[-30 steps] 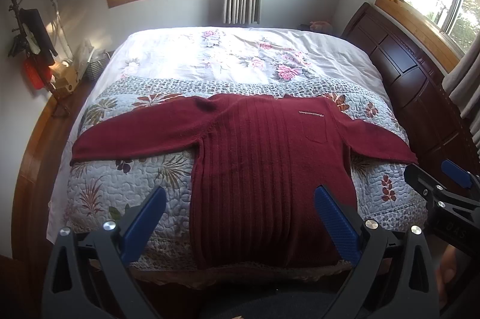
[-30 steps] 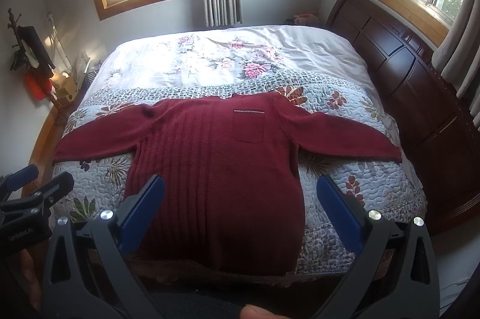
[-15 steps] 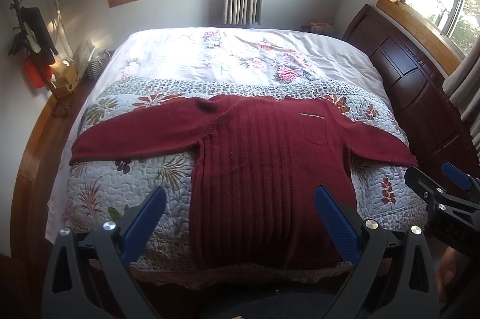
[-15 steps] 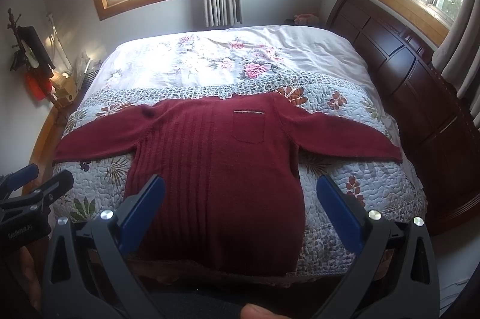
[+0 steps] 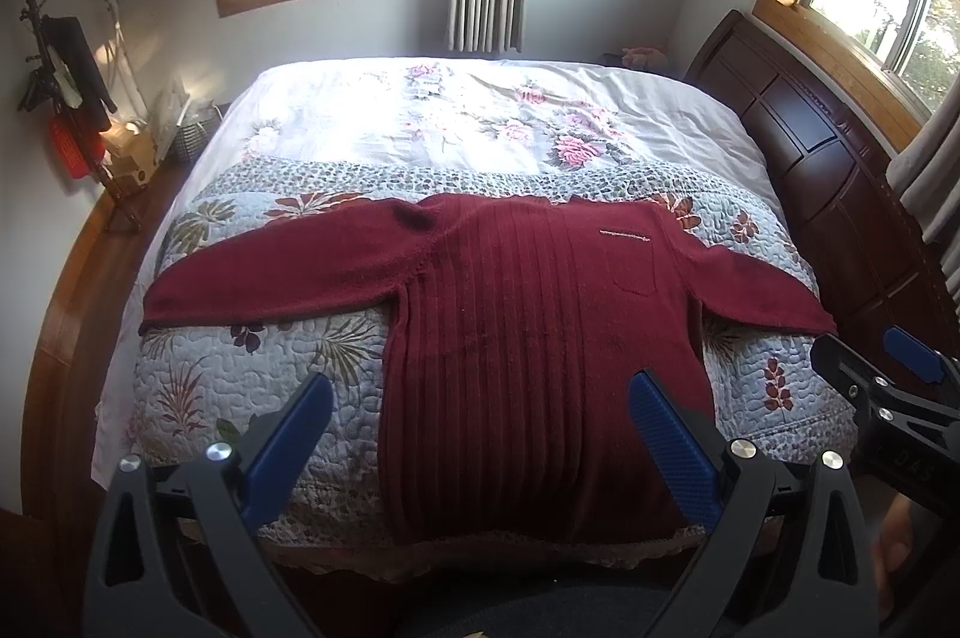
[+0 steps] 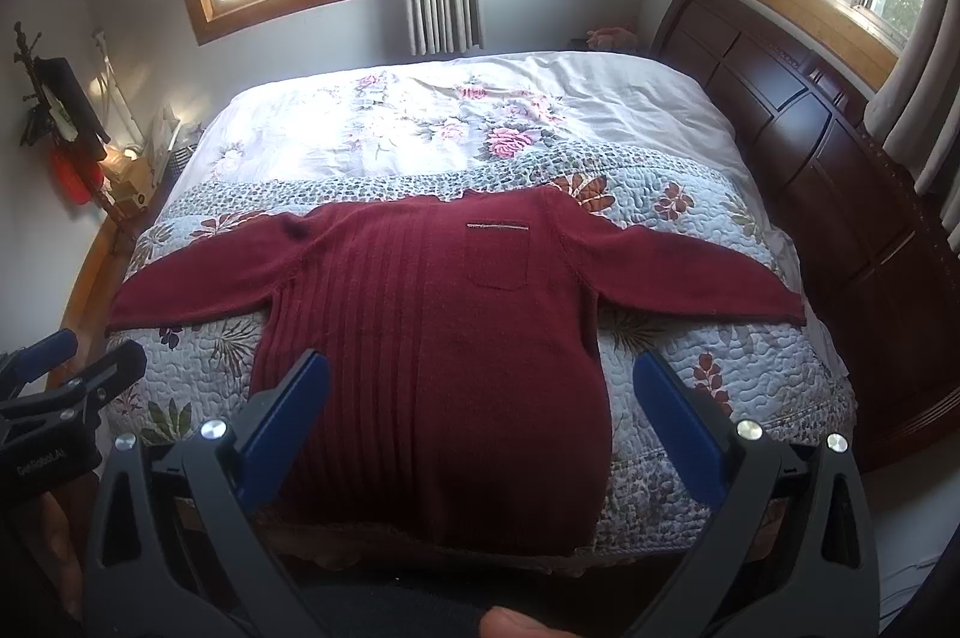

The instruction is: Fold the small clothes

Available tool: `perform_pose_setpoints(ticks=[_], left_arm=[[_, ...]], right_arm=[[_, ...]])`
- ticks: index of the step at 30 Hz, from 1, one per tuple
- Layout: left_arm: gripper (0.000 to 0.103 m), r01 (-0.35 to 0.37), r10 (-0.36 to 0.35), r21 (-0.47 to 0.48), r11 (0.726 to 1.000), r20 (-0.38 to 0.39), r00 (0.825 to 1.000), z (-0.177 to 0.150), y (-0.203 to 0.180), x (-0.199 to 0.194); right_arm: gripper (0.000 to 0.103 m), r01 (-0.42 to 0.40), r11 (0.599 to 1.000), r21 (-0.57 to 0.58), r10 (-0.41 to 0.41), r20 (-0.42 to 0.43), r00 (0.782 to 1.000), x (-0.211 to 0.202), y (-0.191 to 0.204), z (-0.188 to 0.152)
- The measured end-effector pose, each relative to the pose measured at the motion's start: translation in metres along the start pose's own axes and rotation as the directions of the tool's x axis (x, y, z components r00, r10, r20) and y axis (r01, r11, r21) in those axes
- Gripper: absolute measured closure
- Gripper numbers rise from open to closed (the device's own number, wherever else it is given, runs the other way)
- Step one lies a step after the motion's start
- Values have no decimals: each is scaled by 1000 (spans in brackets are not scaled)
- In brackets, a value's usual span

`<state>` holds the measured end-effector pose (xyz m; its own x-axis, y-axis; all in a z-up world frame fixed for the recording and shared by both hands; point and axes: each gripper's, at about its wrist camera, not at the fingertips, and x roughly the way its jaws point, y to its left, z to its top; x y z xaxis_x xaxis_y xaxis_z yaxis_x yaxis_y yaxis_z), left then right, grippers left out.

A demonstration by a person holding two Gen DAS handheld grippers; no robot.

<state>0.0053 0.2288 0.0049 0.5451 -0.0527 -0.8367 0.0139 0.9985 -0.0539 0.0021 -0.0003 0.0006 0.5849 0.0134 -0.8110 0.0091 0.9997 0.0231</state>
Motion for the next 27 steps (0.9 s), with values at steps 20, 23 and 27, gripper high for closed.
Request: perform_pose_setpoints(ticks=[20, 23, 27], left_arm=[[4, 0, 0, -3, 1000, 1, 1000, 5, -2, 4], [4, -2, 2, -3, 1000, 2, 1000, 6, -2, 5], [4, -3, 3, -5, 1000, 0, 1000, 7, -2, 6]], right_arm=[[3, -4, 1000, 1, 4, -10, 1000, 6, -4, 3], [3, -6, 1000, 3, 6, -10, 1000, 9, -5, 4], [3, -9, 1000, 5, 9, -15, 1000, 11, -4, 4]])
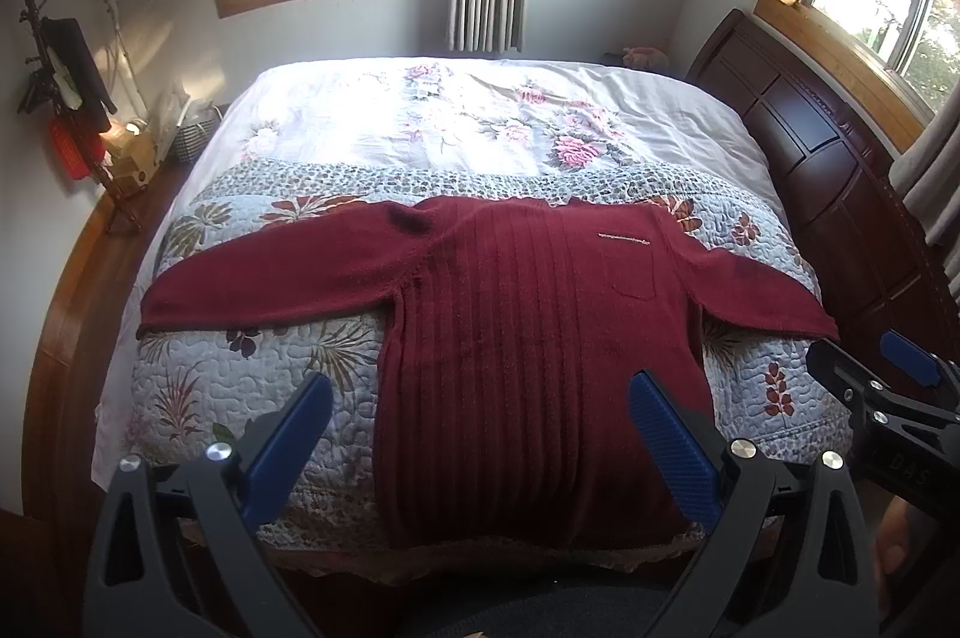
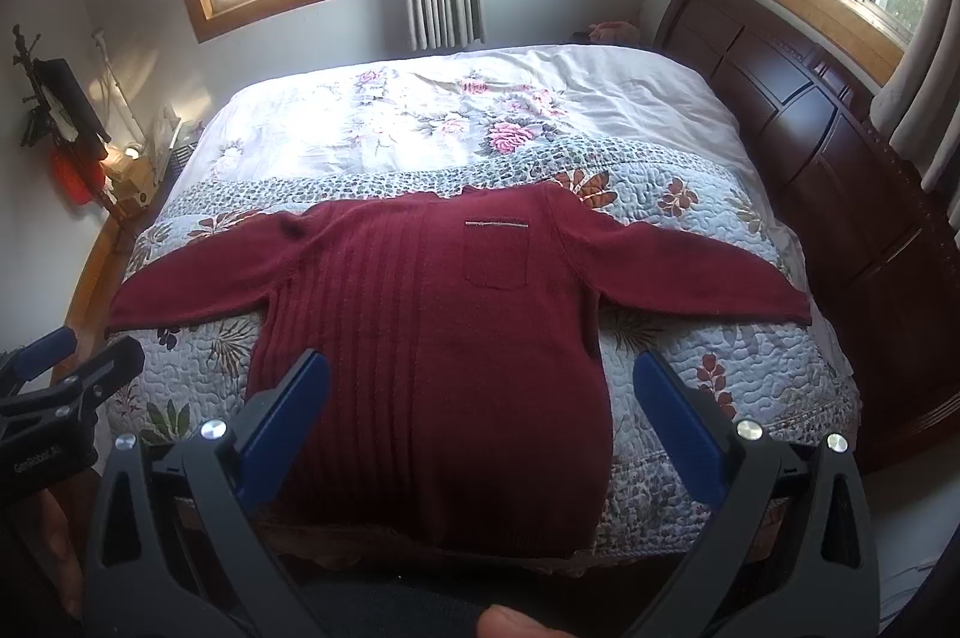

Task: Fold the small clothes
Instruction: 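Grasp the cuff of one maroon sweater sleeve with the right tool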

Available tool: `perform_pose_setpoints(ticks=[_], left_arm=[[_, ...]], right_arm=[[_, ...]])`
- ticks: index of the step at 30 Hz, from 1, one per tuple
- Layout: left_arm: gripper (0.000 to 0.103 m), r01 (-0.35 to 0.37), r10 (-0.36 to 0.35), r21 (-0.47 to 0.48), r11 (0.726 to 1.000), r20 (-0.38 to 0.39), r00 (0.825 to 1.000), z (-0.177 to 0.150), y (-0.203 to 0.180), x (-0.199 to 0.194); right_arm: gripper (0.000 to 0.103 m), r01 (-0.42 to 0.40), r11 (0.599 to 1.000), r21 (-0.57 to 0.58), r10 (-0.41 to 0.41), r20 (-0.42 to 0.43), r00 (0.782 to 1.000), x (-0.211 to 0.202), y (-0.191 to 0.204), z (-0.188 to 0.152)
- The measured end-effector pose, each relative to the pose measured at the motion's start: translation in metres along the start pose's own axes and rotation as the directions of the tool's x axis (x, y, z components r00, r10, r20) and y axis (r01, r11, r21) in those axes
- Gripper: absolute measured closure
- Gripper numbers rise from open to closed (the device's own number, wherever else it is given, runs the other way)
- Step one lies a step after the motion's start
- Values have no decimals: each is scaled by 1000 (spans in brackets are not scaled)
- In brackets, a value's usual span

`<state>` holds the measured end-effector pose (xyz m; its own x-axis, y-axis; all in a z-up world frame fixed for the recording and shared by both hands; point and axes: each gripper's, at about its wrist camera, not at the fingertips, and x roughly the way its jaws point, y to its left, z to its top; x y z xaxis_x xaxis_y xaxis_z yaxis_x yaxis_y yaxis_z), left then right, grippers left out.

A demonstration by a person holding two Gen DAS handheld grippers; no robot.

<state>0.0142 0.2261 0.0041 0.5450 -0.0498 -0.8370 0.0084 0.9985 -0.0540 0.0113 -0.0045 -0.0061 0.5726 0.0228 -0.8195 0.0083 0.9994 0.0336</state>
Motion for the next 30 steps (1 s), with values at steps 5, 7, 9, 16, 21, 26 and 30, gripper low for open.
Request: perform_pose_setpoints(ticks=[5, 7, 9, 16, 21, 26, 30], left_arm=[[4, -20, 20, -9, 1000, -15, 1000, 4, 0, 12], [4, -30, 29, -3, 1000, -11, 1000, 2, -4, 20], [4, -28, 28, 5, 1000, 1, 1000, 1, -6, 28], [4, 204, -205, 29, 979, 80, 975, -6, -13, 55], [4, 294, -310, 141, 945, 107, 945, -6, -42, 70], [4, 363, -362, 60, 930, -19, 932, 3, -65, 90], [4, 359, -358, 50, 932, -19, 933, 6, -81, 92]], right_arm=[[3, -11, 1000, -4, 11, -8, 1000, 6, -3, 3], [3, -15, 1000, -8, 15, -6, 1000, 9, -4, 4], [3, -17, 1000, -3, 17, 27, 999, 10, -8, 5], [3, -117, 991, 71, 112, 74, 991, 68, -78, -2], [4, -70, 926, 371, 75, 0, 997, 131, -201, -22], [43, -125, 645, 754, 175, 13, 984, 184, -352, -61], [44, -231, 356, 905, 212, 162, 964, 219, -456, -102]])
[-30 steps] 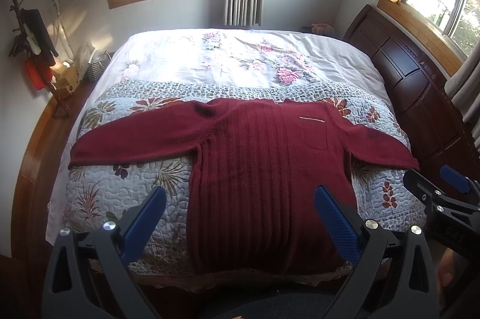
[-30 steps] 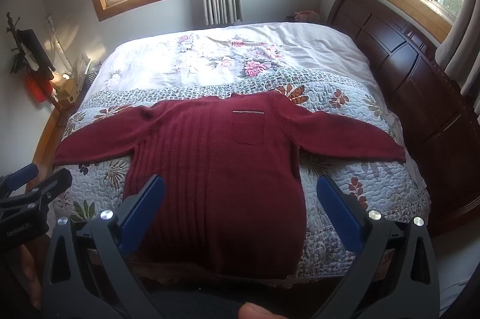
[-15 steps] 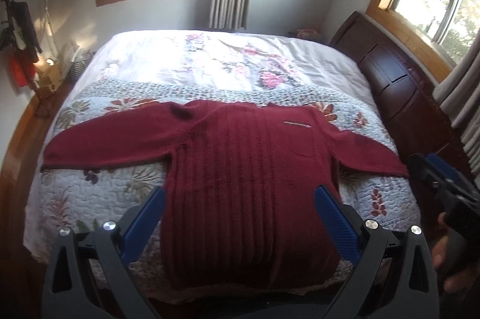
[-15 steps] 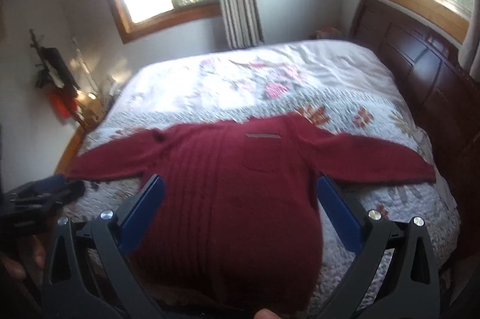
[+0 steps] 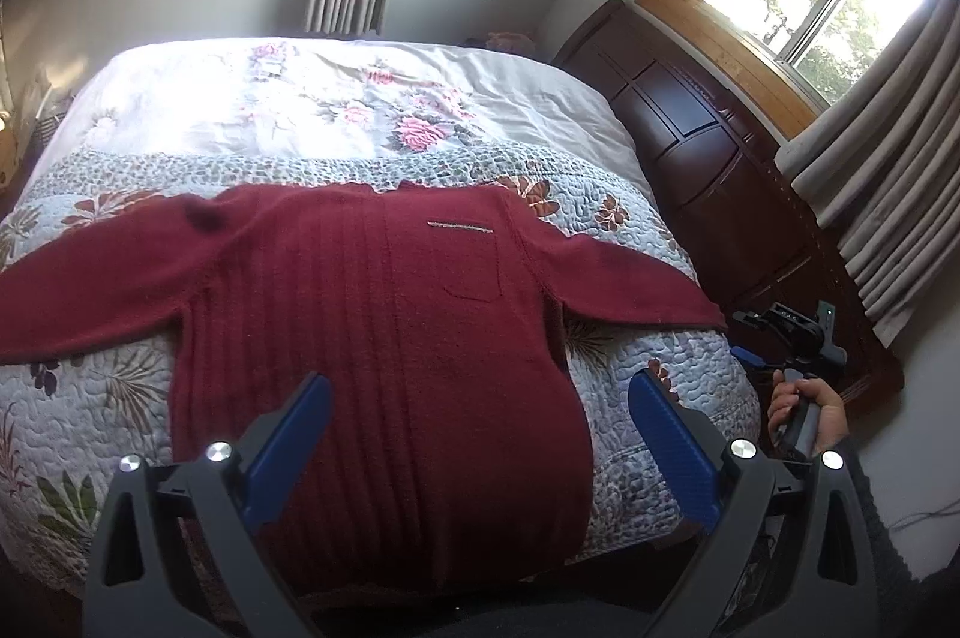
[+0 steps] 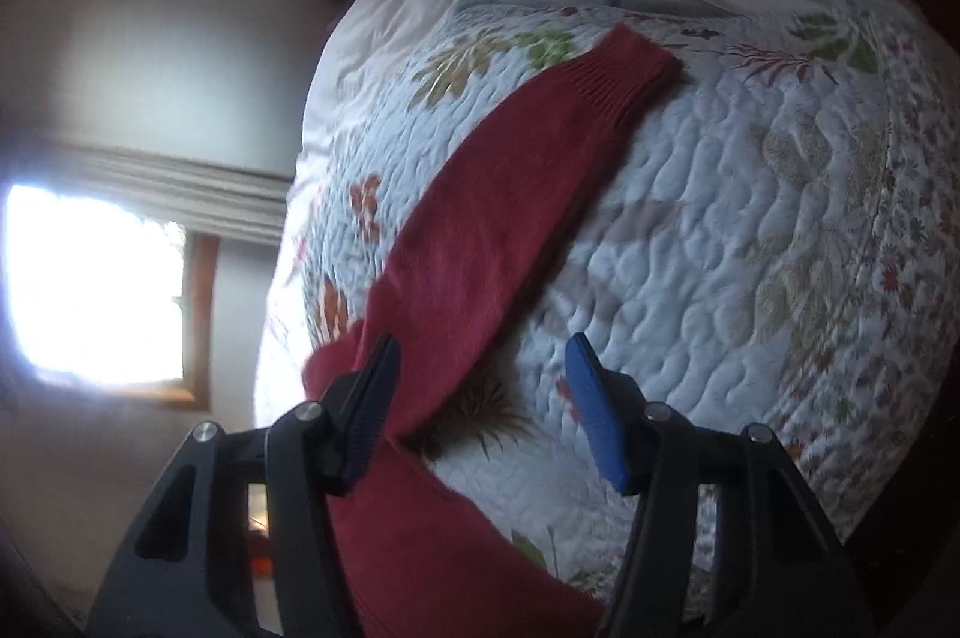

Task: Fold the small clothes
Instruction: 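Grasp the cuff of one maroon sweater sleeve with the right tool, then fold the held sleeve across the sweater body and open the right tool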

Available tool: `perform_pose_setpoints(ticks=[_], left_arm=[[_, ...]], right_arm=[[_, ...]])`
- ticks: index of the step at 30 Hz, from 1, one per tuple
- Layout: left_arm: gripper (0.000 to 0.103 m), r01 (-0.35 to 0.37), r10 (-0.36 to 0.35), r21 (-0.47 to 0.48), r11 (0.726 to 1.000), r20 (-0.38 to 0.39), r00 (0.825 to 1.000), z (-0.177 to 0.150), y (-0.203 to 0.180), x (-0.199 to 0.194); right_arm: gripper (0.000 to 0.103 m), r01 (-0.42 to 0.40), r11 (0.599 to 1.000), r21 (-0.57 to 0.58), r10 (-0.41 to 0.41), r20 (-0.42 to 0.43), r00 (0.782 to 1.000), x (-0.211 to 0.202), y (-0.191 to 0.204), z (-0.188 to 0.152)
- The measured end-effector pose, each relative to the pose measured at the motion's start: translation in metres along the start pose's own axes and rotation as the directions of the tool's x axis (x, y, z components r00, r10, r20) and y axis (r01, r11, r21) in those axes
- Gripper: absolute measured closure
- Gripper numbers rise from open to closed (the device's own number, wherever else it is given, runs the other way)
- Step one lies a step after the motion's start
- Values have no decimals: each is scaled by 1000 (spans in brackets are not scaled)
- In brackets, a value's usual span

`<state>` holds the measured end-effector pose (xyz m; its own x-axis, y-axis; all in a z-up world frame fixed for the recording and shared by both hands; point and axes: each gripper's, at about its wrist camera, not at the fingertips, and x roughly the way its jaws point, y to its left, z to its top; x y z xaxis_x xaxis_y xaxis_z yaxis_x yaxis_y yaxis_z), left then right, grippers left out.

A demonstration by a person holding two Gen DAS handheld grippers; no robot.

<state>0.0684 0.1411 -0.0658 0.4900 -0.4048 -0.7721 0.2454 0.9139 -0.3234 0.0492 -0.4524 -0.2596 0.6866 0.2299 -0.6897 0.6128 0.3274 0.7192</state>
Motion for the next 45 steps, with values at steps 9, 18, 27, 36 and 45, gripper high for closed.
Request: perform_pose_setpoints(ticks=[9, 18, 27, 36, 45], left_arm=[[4, -29, 29, -34, 999, -12, 1000, 7, -22, 9], [4, -71, 69, -66, 995, -28, 997, 8, -40, 17], [4, 14, -38, -274, 962, -83, 996, -6, -18, 33], [4, 268, -281, -336, 903, 13, 960, -18, -8, 29], [4, 304, -307, -304, 903, 40, 951, 3, 19, 14]], right_arm=[[44, -170, 932, 320, 152, 80, 985, 33, -96, 100], [50, -130, 945, 299, 123, 42, 992, 74, -91, 130], [92, -93, 967, 238, 88, 29, 996, 75, -83, 135], [93, -85, 989, -122, 95, 75, 993, 39, 25, 125], [93, -78, 875, -479, 122, 62, 991, 17, 166, 50]])
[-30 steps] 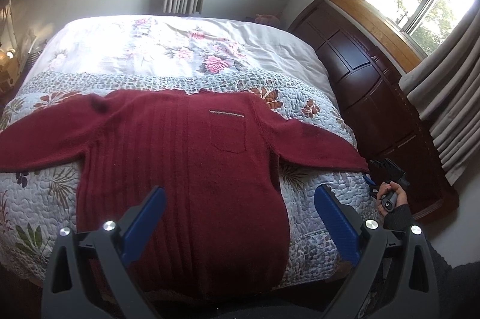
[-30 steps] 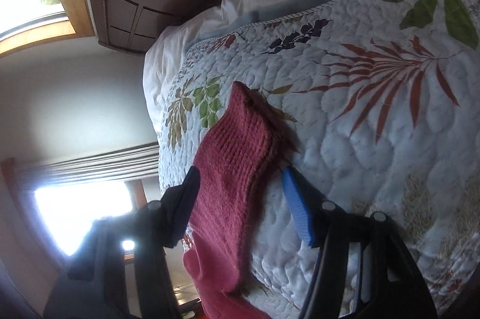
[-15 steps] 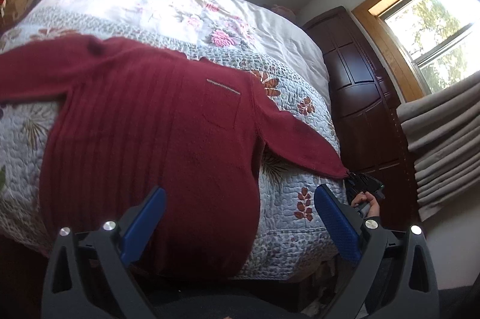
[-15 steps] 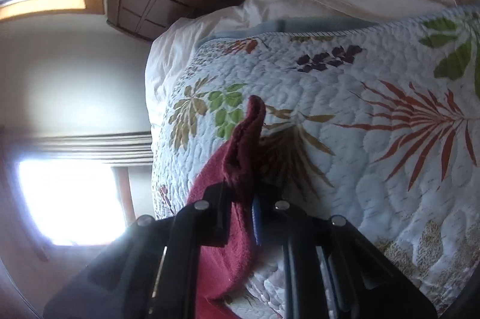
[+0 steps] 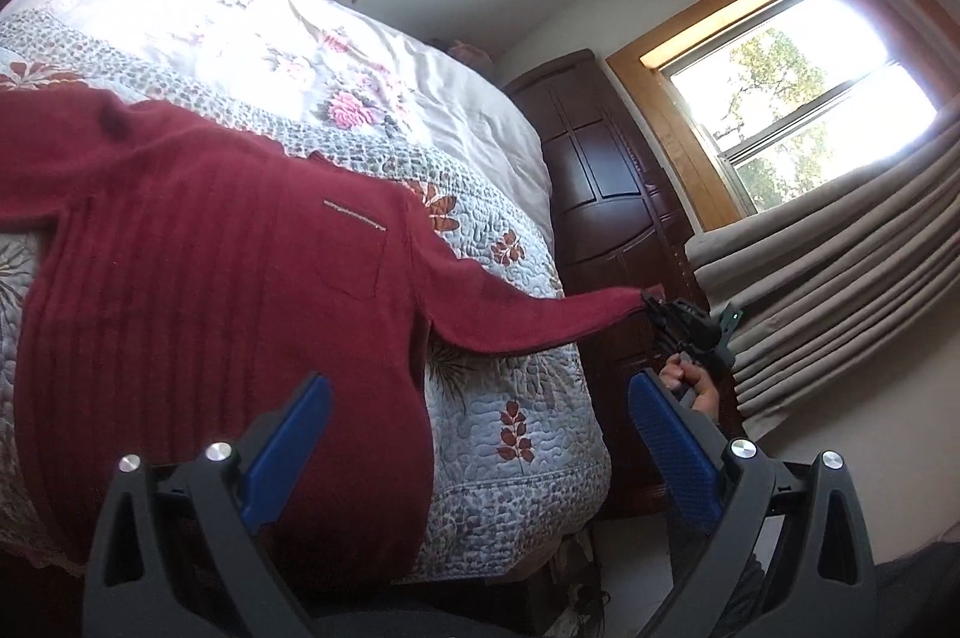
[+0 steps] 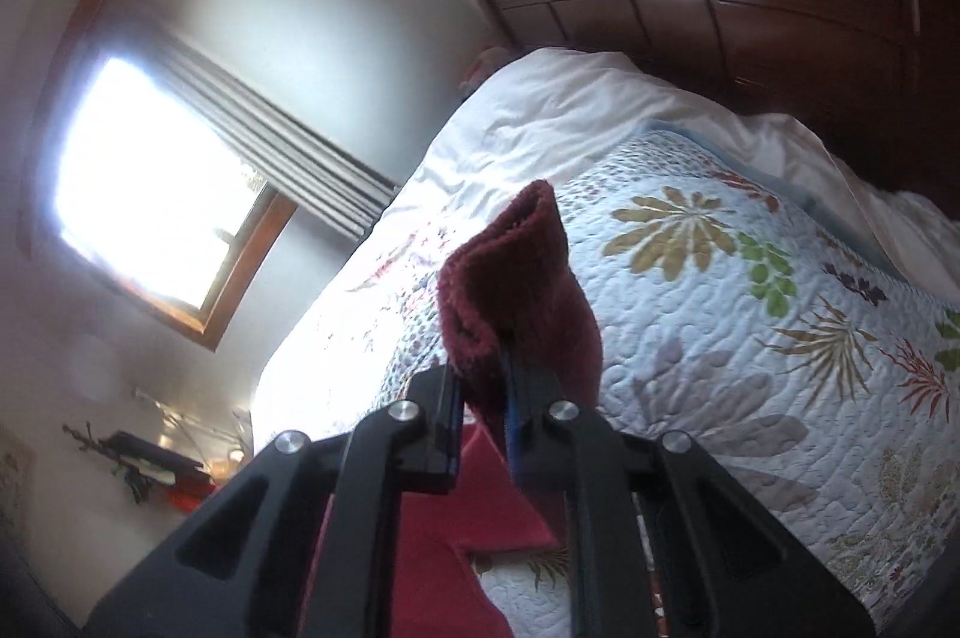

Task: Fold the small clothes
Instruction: 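Fold the held sleeve across the sweater body and open the right tool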

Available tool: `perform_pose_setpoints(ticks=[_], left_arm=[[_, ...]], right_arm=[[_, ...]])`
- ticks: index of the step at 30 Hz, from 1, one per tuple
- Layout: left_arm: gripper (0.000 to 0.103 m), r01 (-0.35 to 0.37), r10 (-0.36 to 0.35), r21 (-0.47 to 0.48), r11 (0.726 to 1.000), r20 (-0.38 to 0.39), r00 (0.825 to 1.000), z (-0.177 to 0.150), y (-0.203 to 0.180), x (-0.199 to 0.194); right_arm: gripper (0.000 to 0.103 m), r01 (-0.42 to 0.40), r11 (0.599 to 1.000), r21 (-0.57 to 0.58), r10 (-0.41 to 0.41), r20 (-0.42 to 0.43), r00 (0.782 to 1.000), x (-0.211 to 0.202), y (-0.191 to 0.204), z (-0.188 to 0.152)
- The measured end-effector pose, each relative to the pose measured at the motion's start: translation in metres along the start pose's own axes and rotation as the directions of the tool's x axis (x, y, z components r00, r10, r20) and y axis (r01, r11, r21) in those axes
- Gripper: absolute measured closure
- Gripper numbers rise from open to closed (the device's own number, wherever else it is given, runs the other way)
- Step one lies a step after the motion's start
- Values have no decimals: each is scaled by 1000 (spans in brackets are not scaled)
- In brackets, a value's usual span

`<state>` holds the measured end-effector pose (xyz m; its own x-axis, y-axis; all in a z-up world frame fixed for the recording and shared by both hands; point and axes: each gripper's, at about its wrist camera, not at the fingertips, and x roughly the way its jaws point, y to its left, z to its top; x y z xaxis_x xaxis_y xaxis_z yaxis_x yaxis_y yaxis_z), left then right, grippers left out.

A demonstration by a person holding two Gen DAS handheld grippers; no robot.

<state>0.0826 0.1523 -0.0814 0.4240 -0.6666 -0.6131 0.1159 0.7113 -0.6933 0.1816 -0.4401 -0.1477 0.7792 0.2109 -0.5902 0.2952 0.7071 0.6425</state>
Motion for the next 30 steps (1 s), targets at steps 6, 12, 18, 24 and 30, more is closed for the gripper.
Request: perform_pose_setpoints(ticks=[6, 12, 18, 24, 30], left_arm=[[4, 26, -33, -127, 992, -55, 998, 16, 45, -4], [4, 23, -32, -163, 986, -54, 998, 26, 84, -8], [4, 86, -87, -163, 983, -4, 996, 46, 102, -16], [4, 91, -88, -193, 977, 25, 996, 71, 122, 3], [4, 117, -138, -293, 949, -52, 989, 100, 149, 54]], right_arm=[[93, -48, 974, -222, 34, -64, 997, 21, 110, -35], [93, -84, 928, -363, 17, -183, 983, 78, 195, -103], [93, -121, 899, -421, -24, -324, 946, 145, 249, -186], [93, -101, 873, -478, -123, -415, 902, 206, 266, -268], [78, -94, 861, -500, -163, -445, 881, 226, 259, -304]])
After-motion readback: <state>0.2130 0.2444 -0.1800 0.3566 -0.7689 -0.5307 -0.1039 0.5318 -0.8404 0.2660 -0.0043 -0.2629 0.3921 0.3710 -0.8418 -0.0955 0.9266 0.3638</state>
